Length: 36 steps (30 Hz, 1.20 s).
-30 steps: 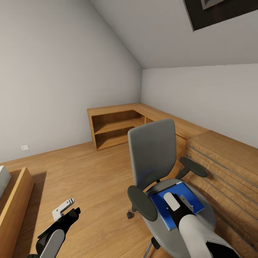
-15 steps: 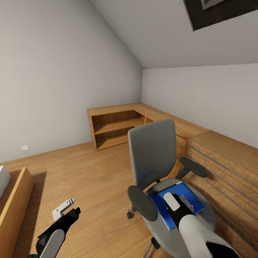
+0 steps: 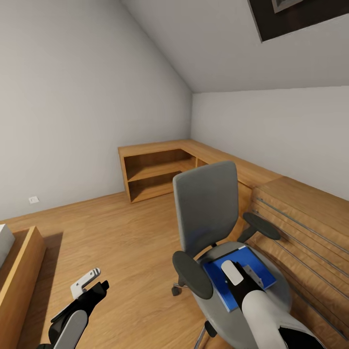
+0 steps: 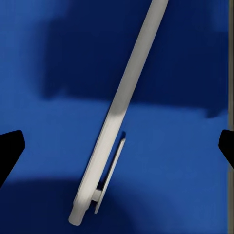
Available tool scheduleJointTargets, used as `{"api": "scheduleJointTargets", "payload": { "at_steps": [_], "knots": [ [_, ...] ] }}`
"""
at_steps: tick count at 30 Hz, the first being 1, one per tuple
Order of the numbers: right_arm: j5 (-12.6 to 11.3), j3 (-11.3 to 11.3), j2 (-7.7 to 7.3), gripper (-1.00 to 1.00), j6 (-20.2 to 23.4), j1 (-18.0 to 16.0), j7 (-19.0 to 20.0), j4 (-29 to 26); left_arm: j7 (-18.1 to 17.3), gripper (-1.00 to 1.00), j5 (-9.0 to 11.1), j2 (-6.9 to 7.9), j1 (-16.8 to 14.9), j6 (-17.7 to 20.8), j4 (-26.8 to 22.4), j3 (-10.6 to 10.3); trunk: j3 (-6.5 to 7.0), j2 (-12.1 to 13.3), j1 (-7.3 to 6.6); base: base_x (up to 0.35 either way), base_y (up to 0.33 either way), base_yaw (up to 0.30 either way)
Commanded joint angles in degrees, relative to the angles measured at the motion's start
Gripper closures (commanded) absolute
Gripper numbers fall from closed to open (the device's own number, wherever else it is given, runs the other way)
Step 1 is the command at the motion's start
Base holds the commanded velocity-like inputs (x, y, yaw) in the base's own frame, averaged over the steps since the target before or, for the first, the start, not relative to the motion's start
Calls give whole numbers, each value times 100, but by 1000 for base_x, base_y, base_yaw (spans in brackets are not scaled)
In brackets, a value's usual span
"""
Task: In the bedroom, organize the workspace by keeping the computer under the desk, ensuring the monitor is on the desk, placing the keyboard on the desk next to the monitor, placing the mouse on the desk next to the keyboard, moving the folder from the swivel chair onto the desk next to the mouse, stacking the notebook on top of the folder with the pen on top of the notebook, and positioning the swivel chair next to the desk.
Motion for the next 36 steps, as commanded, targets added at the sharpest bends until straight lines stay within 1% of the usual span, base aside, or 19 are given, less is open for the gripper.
{"api": "scheduleJointTargets", "payload": {
  "at_steps": [1,30,33,36],
  "knots": [
    [-43,-3,2,-100,-26,-2,-18,-9,45,-100,32,6,-4,12,-8,-10,-6,-3,0,0,0,0],
    [-51,15,11,-100,-22,-2,-28,-12,45,-100,32,6,-4,10,-7,-11,-6,-3,0,0,0,0],
    [-47,25,102,-100,-27,-2,2,-12,45,-100,27,-92,-4,17,-8,-9,-6,-3,0,0,0,0],
    [-47,25,102,-100,-27,-2,2,-12,45,-100,27,-189,-4,17,-8,-9,-6,-3,0,0,0,0]
  ]
}}
